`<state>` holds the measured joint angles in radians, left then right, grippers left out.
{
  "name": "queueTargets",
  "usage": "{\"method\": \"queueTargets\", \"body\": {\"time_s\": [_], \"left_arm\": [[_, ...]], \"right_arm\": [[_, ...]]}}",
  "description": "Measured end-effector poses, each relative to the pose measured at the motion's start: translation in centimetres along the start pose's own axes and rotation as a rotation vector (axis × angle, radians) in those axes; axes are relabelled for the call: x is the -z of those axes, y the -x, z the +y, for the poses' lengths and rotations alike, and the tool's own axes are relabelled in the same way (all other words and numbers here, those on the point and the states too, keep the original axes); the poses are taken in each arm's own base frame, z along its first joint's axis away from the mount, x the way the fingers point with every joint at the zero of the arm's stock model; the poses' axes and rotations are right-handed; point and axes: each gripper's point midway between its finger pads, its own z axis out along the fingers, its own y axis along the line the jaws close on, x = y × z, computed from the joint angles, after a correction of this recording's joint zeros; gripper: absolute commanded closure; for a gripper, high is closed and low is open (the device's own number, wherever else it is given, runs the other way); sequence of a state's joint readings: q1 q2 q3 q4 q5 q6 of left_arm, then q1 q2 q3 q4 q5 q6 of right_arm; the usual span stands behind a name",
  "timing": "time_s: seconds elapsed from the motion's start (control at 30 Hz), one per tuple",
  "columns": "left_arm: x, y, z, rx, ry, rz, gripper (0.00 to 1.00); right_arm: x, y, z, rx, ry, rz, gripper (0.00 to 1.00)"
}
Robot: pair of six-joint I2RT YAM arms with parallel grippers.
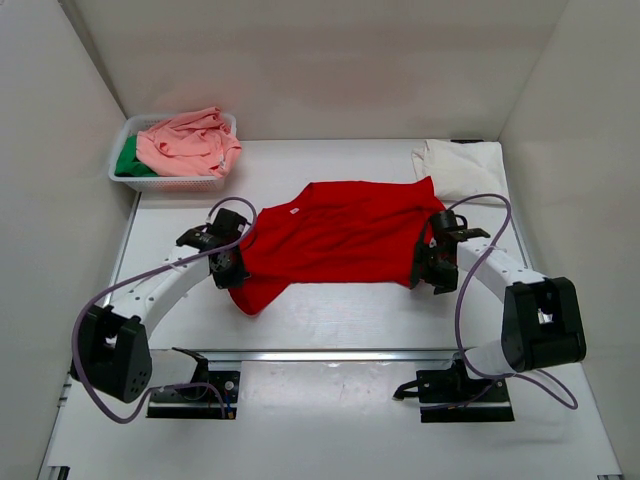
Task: Fold and stack the t-shirts
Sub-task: Flatten out the tshirt
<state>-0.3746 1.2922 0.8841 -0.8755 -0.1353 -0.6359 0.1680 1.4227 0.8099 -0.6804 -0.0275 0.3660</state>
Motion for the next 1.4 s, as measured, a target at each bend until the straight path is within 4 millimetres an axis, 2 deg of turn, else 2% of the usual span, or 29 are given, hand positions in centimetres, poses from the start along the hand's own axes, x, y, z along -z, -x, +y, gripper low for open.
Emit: {"method": "queueTargets", "body": {"time_s": [0.3,0.53,0.6,0.63,0.67,0.7,0.83,1.0,1.07,1.1,1.17,1.23,1.33,1.4], "left_arm": [[1.1,-0.2,-0.4,0.006,-0.048,-0.007,1.0],[1.2,-0.4,-0.4,0.01,-0.059,-0.004,1.0],[1.2,-0.4,-0.4,0.01,-0.061,-0.002,1.0],[1.2,-0.4,-0.4,0.011,-0.062,-0.002,1.0],[1.2,-0.4,-0.4,0.011,-0.063,-0.001,1.0],[1.2,-0.4,-0.4,0.013,-0.064,0.0,1.0],[1.2,-0.4,-0.4,0.02,-0.069,0.005,1.0],[1.2,-0.3,-0.2,0.028,-0.069,0.005,1.0],[1.4,-0.2,-0.1,0.032,-0.069,0.008,1.0],[1.5,-0.1,-0.1,0.034,-0.07,0.007,1.0],[2.1,0.6,-0.4,0.043,-0.086,-0.001,1.0],[2.8,1.6,-0.9,0.054,-0.11,-0.024,1.0],[4.5,3.9,-1.6,0.088,-0.158,-0.074,1.0],[7.0,7.4,-2.6,0.119,-0.207,-0.159,1.0]], "right_arm": [[-1.4,2.1,-0.7,-0.074,0.058,-0.024,0.39],[-1.5,4.5,0.6,-0.129,0.196,-0.084,0.41],[-1.7,4.6,1.0,-0.132,0.219,-0.081,0.53],[-1.8,4.7,1.3,-0.133,0.236,-0.075,0.69],[-1.8,4.8,1.6,-0.136,0.253,-0.072,0.91],[-1.9,4.9,1.8,-0.146,0.266,-0.072,1.0],[-2.0,4.8,1.9,-0.169,0.285,-0.055,1.0],[-1.1,5.1,1.4,-0.177,0.245,-0.055,1.0],[0.1,5.5,1.2,-0.172,0.226,-0.07,1.0],[1.6,6.2,1.1,-0.168,0.226,-0.102,1.0],[2.7,6.9,1.0,-0.171,0.229,-0.132,1.0],[4.9,8.1,0.5,-0.183,0.241,-0.19,1.0],[9.1,10.8,0.0,-0.198,0.275,-0.302,1.0],[13.0,13.4,0.3,-0.193,0.319,-0.399,1.0]]}}
